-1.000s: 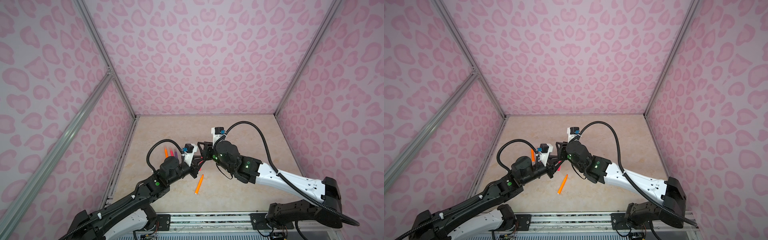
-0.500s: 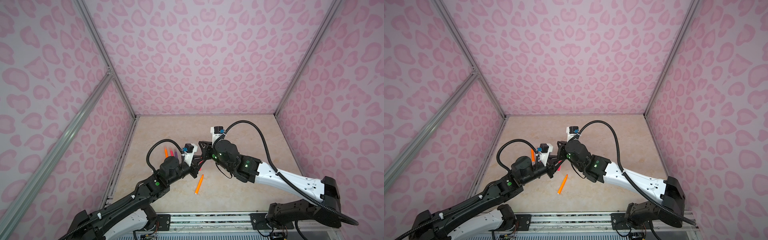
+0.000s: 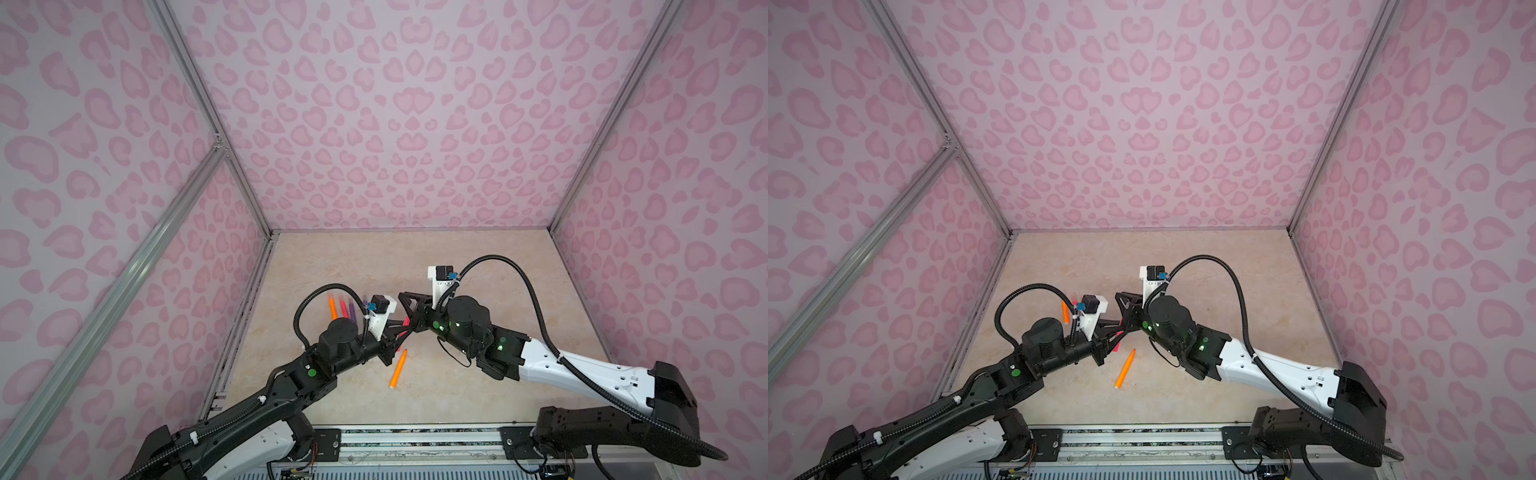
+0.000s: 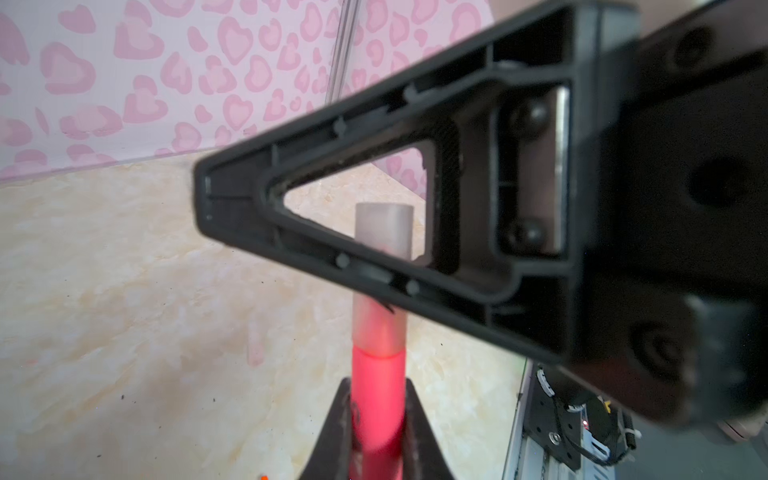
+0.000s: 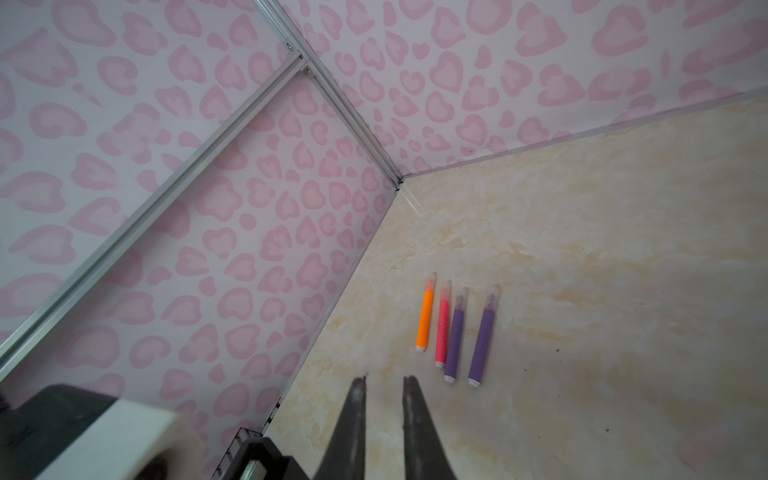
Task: Insert the pens into the pen caps
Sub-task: 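Press down on the cap with the right gripper while the left gripper holds the highlighter, then draw the right gripper back from the capped pink highlighter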
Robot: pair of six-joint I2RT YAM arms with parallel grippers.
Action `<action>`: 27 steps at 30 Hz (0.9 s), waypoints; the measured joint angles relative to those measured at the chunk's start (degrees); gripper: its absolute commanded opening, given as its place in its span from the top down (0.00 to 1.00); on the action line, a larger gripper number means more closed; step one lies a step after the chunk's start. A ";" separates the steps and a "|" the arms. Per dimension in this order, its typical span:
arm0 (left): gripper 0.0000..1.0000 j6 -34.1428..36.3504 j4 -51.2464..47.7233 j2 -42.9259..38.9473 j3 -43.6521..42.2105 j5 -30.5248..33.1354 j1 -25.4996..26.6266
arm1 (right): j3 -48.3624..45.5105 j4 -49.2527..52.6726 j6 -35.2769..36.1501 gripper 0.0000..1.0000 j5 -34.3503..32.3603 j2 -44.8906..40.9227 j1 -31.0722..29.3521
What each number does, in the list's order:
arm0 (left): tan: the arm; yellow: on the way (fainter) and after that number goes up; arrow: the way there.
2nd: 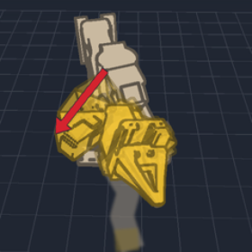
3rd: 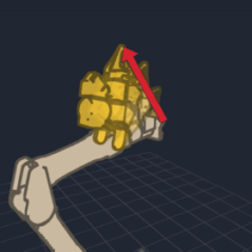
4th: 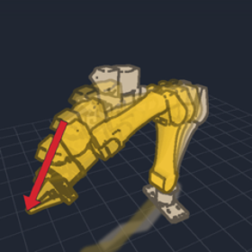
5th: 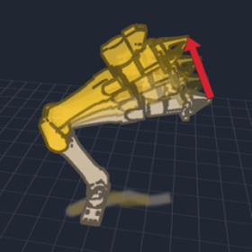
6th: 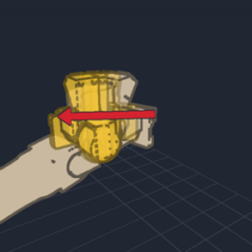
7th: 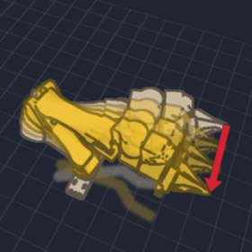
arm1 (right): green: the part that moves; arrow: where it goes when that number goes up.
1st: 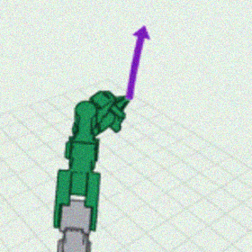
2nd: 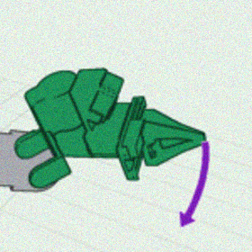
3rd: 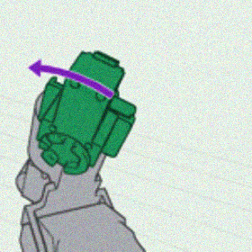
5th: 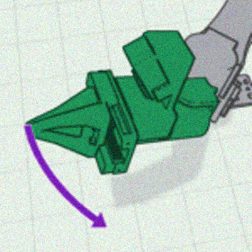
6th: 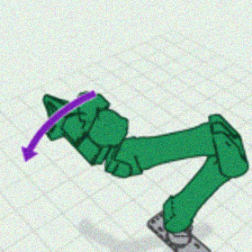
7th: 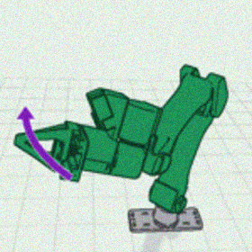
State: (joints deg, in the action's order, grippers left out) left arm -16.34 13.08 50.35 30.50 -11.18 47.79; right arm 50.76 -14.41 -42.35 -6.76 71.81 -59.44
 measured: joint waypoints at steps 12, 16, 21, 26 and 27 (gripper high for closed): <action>0.96 -0.52 0.74 -1.42 -1.70 -4.87 -0.72 | -6.25 -10.95 -3.06 1.00 8.07 -1.27 0.98; 0.96 -0.46 0.70 -2.05 -2.01 -5.81 -0.74 | -3.74 -5.16 -1.22 1.00 -0.07 -1.66 -2.93; 0.96 0.42 0.22 -3.52 -2.64 -6.03 -0.57 | 2.12 5.42 -0.50 1.00 -15.89 0.22 -9.60; 0.96 1.44 -1.49 -4.44 -2.91 -3.82 -0.48 | 8.70 14.05 -1.81 1.00 -28.35 5.64 -13.60; 0.96 1.49 -2.10 -4.70 -3.04 -3.13 -0.48 | 9.35 15.04 -2.32 1.00 -29.68 6.58 -13.97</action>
State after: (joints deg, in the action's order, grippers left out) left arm -14.85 10.98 45.65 27.46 -14.31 47.31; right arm 60.12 0.62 -44.66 -36.45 78.39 -73.41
